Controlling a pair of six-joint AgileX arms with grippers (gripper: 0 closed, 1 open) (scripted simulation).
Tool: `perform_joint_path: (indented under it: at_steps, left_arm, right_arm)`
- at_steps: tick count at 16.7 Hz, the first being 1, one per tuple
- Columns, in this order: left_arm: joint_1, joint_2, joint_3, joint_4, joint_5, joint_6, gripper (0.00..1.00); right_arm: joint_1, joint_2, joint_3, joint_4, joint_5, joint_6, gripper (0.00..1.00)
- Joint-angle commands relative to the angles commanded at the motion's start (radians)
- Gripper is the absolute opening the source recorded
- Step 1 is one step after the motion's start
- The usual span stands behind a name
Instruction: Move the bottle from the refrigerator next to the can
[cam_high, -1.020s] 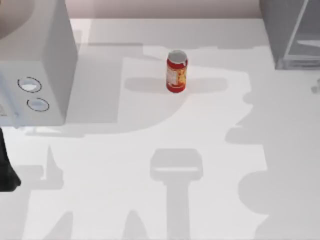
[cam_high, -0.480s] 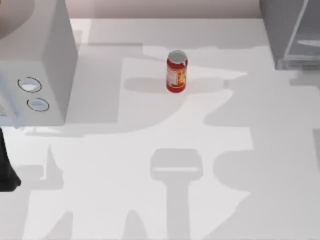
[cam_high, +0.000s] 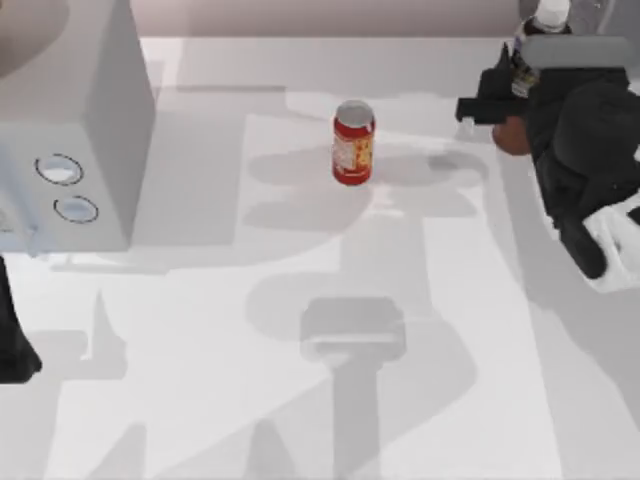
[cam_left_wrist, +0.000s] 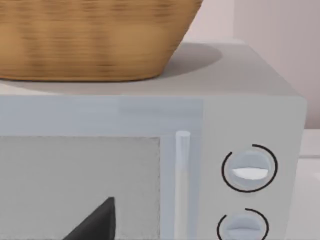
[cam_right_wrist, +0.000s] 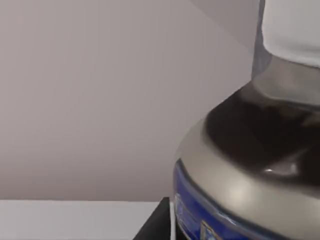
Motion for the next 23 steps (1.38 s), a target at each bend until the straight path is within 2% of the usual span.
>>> perform_joint_path:
  at_steps: [3, 13, 23]
  left_arm:
    - [0.0, 0.0, 0.0, 0.0, 0.0, 0.0, 1.0]
    - [0.0, 0.0, 0.0, 0.0, 0.0, 0.0, 1.0]
    - [0.0, 0.0, 0.0, 0.0, 0.0, 0.0, 1.0]
  right_arm:
    - [0.057, 0.028, 0.02, 0.011, 0.057, -0.002, 0.0]
    - [0.058, 0.028, 0.02, 0.011, 0.058, -0.002, 0.0]
    - [0.058, 0.028, 0.02, 0.011, 0.058, -0.002, 0.75]
